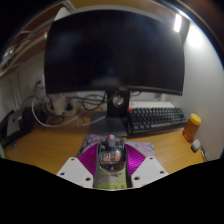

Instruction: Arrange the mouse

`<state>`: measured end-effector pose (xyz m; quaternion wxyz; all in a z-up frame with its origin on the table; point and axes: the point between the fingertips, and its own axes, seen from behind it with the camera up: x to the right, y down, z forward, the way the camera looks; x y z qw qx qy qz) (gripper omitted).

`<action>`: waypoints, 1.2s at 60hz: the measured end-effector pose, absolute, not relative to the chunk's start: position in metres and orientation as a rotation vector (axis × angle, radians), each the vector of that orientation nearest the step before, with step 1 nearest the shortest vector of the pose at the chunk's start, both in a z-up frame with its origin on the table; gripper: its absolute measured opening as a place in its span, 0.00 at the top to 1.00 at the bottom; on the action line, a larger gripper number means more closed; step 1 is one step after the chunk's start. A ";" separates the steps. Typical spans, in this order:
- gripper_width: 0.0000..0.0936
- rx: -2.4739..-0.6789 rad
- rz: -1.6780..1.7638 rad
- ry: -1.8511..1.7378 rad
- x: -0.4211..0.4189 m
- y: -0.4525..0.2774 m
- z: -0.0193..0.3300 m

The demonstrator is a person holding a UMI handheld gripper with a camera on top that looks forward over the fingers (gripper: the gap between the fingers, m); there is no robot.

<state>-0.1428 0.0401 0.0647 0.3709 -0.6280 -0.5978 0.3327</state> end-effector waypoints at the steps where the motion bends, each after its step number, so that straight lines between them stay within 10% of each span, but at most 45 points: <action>1: 0.60 -1.615 0.841 -1.540 -0.144 0.044 0.057; 22: 0.50 -1.671 0.774 -1.591 -0.139 0.063 -0.012; 30: 0.06 -1.687 0.748 -1.574 -0.132 0.069 0.004; 52: 0.09 -1.701 0.796 -1.578 0.026 0.025 0.133; 72: 0.09 -1.700 0.782 -1.594 0.110 0.017 0.154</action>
